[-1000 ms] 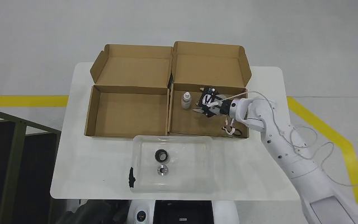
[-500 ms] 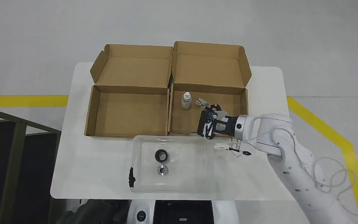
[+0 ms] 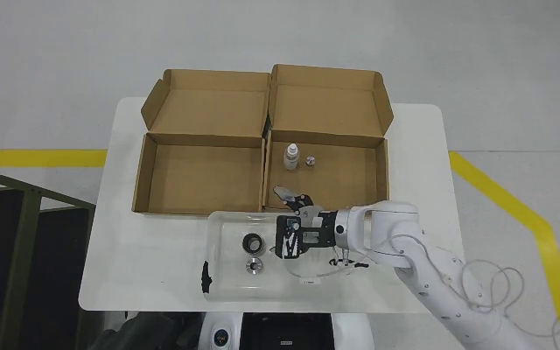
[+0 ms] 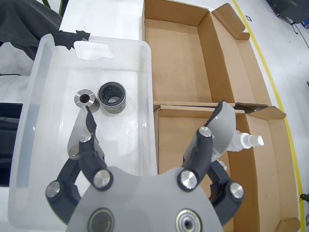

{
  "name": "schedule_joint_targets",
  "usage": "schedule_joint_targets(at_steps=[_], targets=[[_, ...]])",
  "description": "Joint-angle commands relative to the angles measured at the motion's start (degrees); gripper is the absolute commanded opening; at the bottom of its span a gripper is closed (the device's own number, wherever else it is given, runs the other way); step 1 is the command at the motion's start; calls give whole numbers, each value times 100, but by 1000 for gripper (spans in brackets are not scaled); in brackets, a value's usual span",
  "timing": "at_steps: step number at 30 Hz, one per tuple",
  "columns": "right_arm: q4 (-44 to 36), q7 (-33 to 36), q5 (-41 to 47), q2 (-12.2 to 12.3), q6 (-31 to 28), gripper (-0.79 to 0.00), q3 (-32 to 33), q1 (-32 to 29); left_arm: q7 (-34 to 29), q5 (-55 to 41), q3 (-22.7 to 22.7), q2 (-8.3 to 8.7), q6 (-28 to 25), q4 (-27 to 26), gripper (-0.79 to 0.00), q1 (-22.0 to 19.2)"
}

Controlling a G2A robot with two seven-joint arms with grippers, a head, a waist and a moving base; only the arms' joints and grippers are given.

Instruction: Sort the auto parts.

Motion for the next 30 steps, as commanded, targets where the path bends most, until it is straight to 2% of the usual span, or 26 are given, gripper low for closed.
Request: schedule_joint_targets(at_steps=[1,14,30], targets=[[15,24,-58,-17,57,0,-90,7,0,0,0,0,0,0,0,0],[159,82,-245,-167,170,0,-751,105,0,0,0,0,0,0,0,0],[549,180,-278,-476,304,0,-1563,495,0,0,0,0,0,0,0,0]])
